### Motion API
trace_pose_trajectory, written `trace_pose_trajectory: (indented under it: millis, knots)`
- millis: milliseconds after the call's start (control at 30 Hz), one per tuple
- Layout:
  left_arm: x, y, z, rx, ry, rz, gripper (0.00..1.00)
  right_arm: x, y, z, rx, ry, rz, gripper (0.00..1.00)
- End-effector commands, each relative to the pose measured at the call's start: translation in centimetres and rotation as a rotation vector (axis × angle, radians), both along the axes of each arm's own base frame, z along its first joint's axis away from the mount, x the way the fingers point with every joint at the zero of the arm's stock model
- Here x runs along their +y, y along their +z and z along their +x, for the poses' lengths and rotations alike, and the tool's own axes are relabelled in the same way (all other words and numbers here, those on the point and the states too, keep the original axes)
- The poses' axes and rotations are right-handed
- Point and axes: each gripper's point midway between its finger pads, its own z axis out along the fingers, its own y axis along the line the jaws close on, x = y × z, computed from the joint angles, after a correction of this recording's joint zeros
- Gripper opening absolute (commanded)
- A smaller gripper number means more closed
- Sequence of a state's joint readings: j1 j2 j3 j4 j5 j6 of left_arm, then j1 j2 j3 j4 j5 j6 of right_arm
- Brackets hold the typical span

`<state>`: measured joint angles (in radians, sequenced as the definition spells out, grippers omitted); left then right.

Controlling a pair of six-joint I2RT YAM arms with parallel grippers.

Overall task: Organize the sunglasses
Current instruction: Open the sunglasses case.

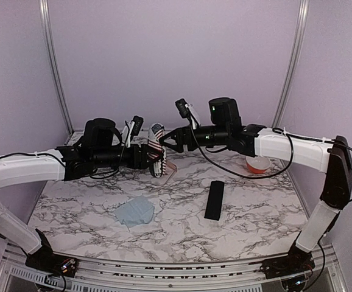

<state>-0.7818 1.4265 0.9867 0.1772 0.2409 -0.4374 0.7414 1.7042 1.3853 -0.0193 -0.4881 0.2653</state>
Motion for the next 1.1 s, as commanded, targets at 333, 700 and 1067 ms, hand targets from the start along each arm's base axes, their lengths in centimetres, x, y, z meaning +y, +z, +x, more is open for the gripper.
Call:
trace_pose_trajectory:
  millis: [333, 700, 1067]
  knots:
    - [-0.2, 3.9, 0.1, -0.078, 0.001, -0.045, 0.2, -0.7, -4.7, 3.0, 0.059, -0.137, -0.147, 0.81]
    - [-0.3, 3.9, -0.2, -0.079, -0.006, -0.045, 0.2, -0.5, -6.6, 3.8, 0.104, -0.158, -0.2, 0.81]
    - [-0.5, 6.9, -1.6, -0.084, -0.053, -0.131, 0.19, -2.5, -10.3, 5.3, 0.146, -0.239, -0.305, 0.8]
